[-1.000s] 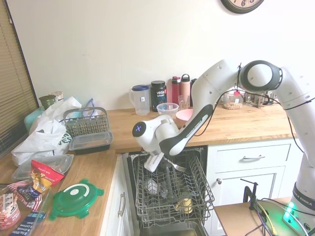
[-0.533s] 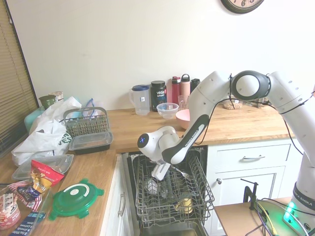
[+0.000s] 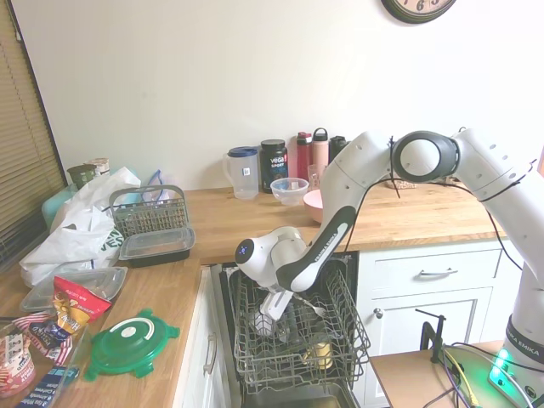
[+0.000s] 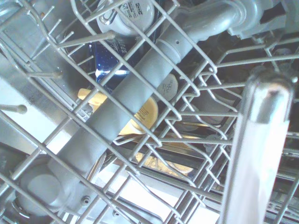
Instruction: Put the fork in the dishwasher
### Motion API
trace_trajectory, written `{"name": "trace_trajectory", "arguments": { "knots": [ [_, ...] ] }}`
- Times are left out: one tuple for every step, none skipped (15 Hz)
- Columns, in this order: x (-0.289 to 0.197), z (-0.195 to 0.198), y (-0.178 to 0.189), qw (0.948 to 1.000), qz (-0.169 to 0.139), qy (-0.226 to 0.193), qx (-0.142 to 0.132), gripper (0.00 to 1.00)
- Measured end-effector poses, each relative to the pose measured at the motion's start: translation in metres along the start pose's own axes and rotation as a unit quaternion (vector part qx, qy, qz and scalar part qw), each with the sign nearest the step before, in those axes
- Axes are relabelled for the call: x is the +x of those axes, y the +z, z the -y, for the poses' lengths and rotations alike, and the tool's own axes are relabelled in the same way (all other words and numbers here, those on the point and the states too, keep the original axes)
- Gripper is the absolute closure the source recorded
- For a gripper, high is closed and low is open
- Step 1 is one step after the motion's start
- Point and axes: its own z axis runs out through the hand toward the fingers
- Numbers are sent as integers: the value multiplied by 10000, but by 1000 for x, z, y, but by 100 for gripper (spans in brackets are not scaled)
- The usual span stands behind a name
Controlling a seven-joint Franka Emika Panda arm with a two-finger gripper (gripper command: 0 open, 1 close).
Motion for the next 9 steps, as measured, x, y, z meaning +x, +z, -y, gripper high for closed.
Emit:
{"name": "trace_trajectory", "arguments": {
  "knots": [
    [0,0,0,10000,-3,6,14,0],
    [2,1,-1,10000,-5,17,41,0],
    [3,2,-2,10000,-7,33,74,0],
    [6,2,-6,9999,-17,60,121,0],
    [12,1,-14,9997,-43,113,211,0],
    [21,-2,-30,9990,-80,224,370,0],
    [37,-9,-57,9974,-151,412,572,0],
    [53,-21,-90,9945,-210,620,815,0],
    [69,-37,-124,9904,-259,827,1074,0]
  ]
}}
